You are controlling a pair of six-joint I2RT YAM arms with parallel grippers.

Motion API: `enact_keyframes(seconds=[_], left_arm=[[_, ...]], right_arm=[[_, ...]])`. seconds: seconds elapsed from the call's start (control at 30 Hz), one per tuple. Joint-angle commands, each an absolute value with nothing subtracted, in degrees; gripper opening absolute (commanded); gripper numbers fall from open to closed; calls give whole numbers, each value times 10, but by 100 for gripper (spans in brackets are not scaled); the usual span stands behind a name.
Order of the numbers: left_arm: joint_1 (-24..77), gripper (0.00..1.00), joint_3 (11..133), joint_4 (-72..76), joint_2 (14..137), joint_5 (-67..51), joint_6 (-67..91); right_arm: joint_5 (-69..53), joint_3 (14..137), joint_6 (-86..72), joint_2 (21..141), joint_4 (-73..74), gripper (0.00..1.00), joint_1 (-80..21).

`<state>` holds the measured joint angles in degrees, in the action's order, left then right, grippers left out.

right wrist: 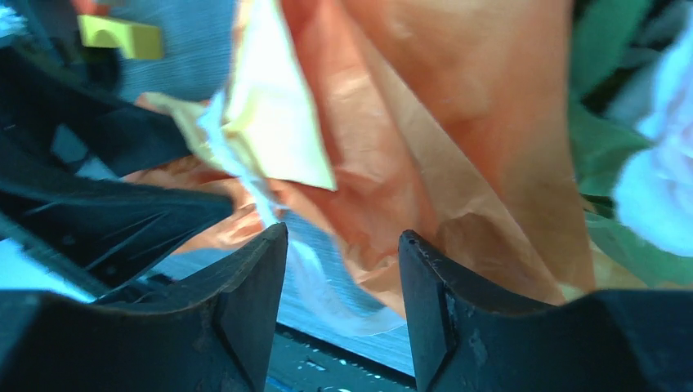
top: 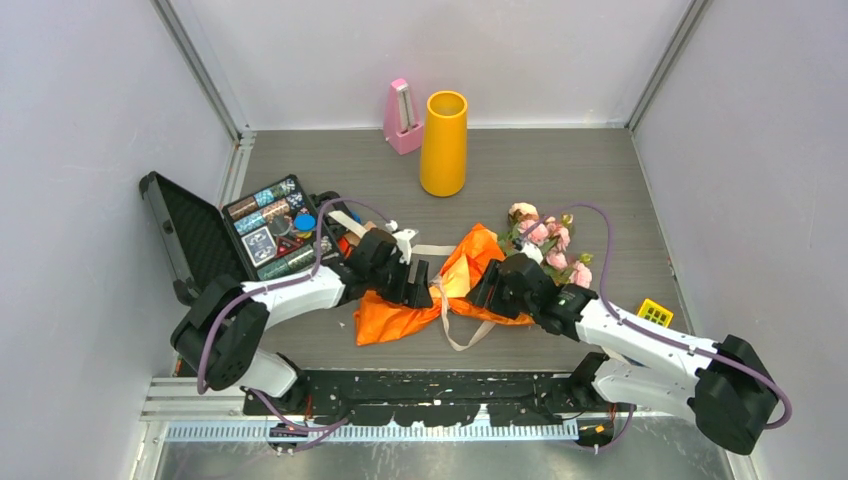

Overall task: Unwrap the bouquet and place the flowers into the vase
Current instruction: Untie the ribbon from the wrapping paper.

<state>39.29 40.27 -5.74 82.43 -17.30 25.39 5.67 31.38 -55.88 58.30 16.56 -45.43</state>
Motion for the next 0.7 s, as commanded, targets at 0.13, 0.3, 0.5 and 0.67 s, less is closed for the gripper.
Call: enact_keyframes(seconds=[0.13,0.3,0.5,0.67], left_arm=[[419,78,347,55,824,-226,313],[467,78,322,89,823,-213,352],[516,78,330,127,826,-182,393],[528,78,353,148,843,-184,411]], right_arm=[[211,271,-608,604,160,65,-456],[237,275,-572,646,115,65,-433],[154,271,-482,701,17,64,-330],[76,310,-372,750,-31,63,-288]])
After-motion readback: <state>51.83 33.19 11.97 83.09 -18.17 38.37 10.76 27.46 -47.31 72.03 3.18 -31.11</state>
